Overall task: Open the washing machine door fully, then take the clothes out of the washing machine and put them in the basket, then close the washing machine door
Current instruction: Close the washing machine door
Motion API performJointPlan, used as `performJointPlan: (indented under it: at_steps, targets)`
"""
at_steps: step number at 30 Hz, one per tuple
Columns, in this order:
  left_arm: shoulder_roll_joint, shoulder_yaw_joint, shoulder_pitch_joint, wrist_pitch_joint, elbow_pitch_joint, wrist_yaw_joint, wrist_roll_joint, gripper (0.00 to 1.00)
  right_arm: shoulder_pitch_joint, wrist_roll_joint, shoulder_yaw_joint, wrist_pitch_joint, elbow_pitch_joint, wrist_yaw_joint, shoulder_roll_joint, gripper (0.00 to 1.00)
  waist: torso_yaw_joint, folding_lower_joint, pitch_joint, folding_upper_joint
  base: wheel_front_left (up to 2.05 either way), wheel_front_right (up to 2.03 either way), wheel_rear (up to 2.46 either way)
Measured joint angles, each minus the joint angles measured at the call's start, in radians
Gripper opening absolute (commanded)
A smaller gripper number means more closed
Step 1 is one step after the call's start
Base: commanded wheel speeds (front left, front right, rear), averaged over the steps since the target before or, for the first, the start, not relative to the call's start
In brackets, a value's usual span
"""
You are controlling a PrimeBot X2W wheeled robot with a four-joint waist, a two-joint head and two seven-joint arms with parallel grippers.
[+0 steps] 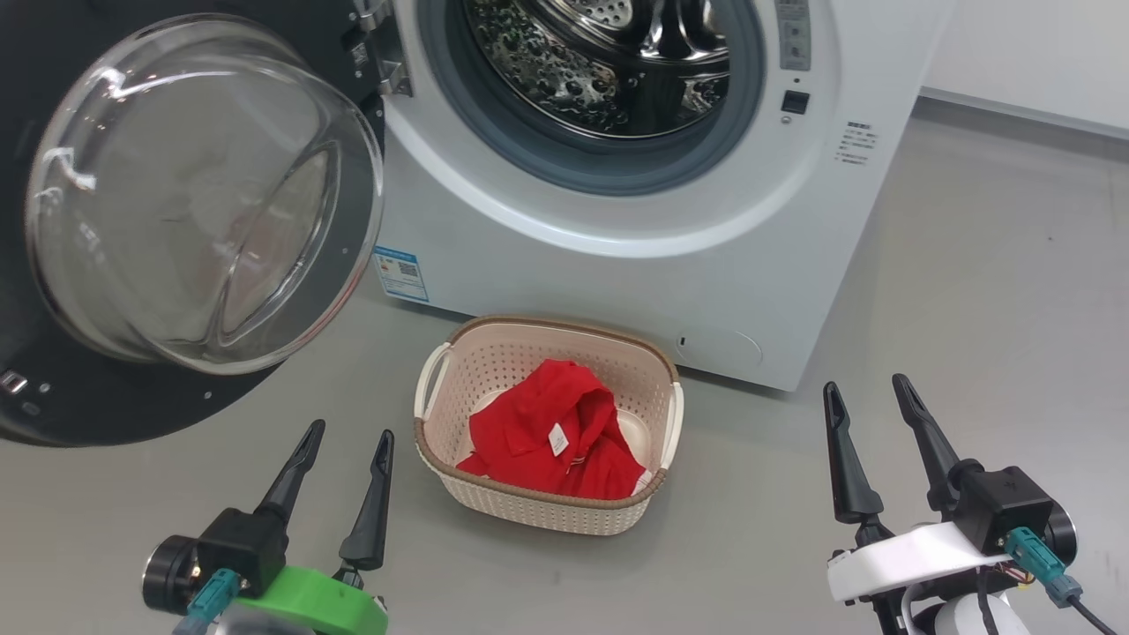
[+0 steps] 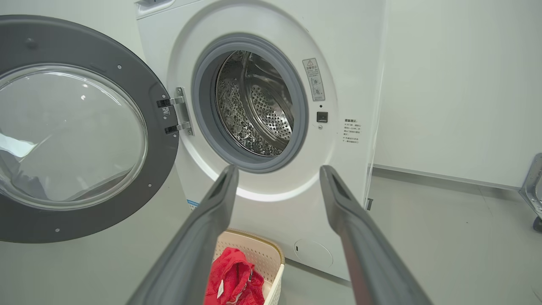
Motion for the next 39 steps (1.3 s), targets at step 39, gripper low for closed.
performJointPlan:
  at_steps: [39]
  targets:
    - [-0.001,0.072,0.014,0.0,-0.042,0.028,0.005,1.0,-0.03,0.005,0.081,0.0,0.03,0.026,0.0,1.0,0.273,0.0,0.021,0.0,0.0,0.0,0.0]
